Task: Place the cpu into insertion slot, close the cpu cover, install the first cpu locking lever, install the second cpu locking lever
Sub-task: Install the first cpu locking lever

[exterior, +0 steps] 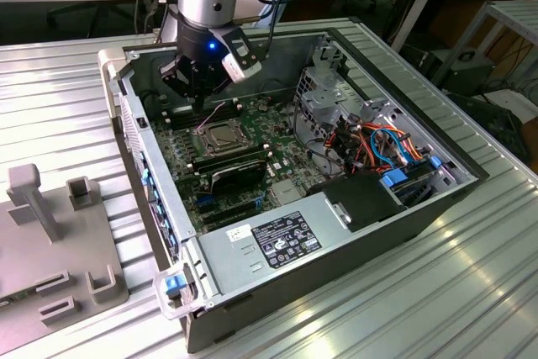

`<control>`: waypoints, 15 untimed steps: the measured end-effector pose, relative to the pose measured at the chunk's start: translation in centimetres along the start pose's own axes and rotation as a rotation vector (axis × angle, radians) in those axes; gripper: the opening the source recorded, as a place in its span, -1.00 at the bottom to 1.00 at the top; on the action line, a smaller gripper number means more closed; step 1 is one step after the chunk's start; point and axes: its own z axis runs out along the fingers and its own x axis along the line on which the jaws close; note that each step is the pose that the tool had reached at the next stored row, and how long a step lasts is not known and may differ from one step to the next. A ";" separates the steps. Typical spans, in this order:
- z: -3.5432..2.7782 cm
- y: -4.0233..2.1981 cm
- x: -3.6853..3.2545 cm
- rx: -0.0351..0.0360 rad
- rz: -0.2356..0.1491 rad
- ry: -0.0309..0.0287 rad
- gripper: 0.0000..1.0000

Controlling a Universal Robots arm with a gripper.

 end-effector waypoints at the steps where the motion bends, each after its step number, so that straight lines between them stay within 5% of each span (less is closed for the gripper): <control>1: 0.00 0.00 0.00 0.0000 0.000 0.0000 -0.79; 4: 0.05 0.00 0.00 -0.0001 0.000 0.0000 -0.79; 15: 0.83 0.29 -1.76 0.0006 -0.041 0.0010 -0.79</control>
